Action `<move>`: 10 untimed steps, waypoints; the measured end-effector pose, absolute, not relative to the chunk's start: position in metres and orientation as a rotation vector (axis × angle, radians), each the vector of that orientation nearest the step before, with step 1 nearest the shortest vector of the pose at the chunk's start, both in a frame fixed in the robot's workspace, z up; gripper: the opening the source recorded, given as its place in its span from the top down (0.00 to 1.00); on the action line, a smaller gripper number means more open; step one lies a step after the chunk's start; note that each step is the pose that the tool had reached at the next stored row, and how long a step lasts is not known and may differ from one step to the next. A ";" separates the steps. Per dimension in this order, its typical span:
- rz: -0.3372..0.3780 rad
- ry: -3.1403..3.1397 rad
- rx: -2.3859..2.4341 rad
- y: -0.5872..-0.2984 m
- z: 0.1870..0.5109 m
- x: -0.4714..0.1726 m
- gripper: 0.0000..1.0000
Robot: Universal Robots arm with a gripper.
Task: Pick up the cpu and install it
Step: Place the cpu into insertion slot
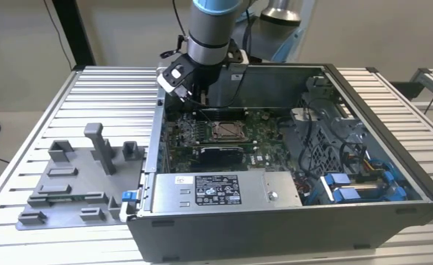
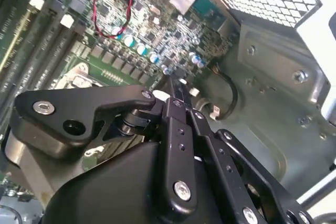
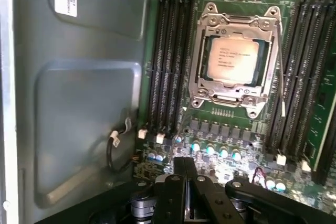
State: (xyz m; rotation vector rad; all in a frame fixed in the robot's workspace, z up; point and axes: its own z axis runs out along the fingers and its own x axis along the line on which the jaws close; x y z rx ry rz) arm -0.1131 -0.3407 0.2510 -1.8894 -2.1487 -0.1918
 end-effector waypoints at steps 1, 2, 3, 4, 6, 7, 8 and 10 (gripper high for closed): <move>-0.207 -2.144 -1.883 -0.342 0.251 -0.113 1.00; -0.222 -2.140 -1.877 -0.344 0.251 -0.113 1.00; -0.234 -2.136 -1.873 -0.347 0.250 -0.113 1.00; -0.245 -2.133 -1.869 -0.349 0.250 -0.114 1.00; -0.257 -2.129 -1.863 -0.356 0.249 -0.114 1.00; -0.258 -2.129 -1.863 -0.358 0.249 -0.114 1.00; -0.258 -2.129 -1.863 -0.358 0.249 -0.114 1.00; -0.258 -2.128 -1.863 -0.358 0.249 -0.114 1.00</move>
